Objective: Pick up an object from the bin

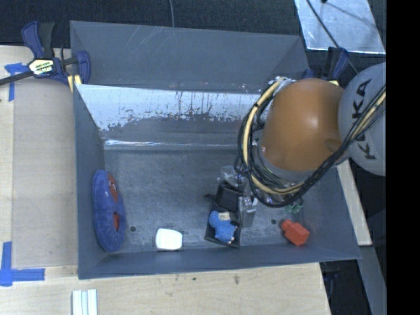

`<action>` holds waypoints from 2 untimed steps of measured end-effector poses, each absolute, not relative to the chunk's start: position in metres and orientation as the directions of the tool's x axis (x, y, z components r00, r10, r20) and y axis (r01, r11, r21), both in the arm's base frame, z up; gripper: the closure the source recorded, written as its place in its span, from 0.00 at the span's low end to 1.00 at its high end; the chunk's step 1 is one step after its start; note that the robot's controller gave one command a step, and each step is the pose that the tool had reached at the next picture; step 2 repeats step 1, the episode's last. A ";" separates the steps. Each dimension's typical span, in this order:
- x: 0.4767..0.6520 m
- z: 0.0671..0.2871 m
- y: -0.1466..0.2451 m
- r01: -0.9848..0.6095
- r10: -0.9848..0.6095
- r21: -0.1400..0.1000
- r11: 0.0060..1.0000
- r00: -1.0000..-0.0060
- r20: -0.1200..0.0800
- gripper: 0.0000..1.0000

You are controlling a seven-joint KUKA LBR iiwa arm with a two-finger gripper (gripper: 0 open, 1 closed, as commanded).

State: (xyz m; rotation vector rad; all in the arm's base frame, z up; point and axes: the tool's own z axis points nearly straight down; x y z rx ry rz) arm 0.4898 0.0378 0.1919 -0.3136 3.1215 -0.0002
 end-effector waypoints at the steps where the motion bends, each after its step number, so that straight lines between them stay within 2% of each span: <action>1: 0.502 0.289 -0.036 -0.185 -0.185 -0.004 0.983 -0.983 -0.005 1.00; 2: 0.502 0.289 -0.036 -0.185 -0.185 -0.004 0.983 -0.983 -0.005 1.00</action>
Offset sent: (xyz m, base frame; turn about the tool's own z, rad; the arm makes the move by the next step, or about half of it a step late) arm 0.0109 -0.0693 0.0953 0.0060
